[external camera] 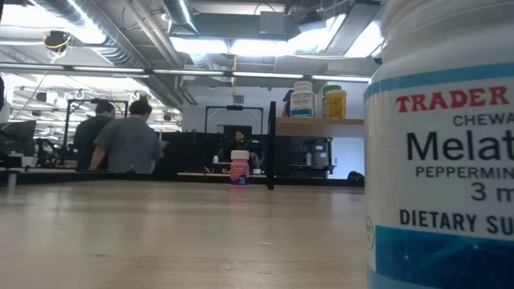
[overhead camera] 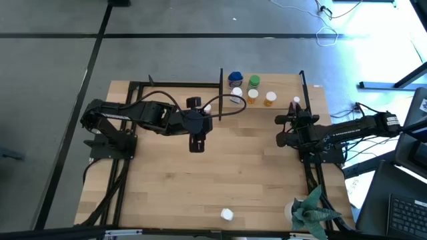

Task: Pick and place medicine bottles onto shelf by color
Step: Put the light pink medicine bottle on the shelf

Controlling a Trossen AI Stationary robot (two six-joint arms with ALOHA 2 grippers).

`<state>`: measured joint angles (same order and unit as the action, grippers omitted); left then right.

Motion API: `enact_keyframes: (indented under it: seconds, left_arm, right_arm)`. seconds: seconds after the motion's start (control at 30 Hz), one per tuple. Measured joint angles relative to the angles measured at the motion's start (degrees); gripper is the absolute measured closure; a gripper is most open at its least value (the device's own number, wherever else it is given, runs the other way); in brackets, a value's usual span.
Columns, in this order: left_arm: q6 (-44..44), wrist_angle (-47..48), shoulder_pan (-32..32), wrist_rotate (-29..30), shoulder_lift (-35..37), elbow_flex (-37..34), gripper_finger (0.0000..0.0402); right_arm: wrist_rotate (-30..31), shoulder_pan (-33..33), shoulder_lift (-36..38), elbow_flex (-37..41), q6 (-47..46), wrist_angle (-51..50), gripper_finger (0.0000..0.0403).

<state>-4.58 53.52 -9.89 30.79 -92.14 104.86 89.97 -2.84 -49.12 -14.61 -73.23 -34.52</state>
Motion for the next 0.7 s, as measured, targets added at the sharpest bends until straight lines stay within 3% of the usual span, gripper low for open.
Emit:
enact_keyframes:
  seconds: [0.7]
  left_arm:
    - [-0.05, 0.05, -0.02, 0.00, 0.00, 0.00, 0.0230]
  right_arm:
    - [-0.09, 2.05, 0.00, 0.00, -0.02, 0.48, 0.0300]
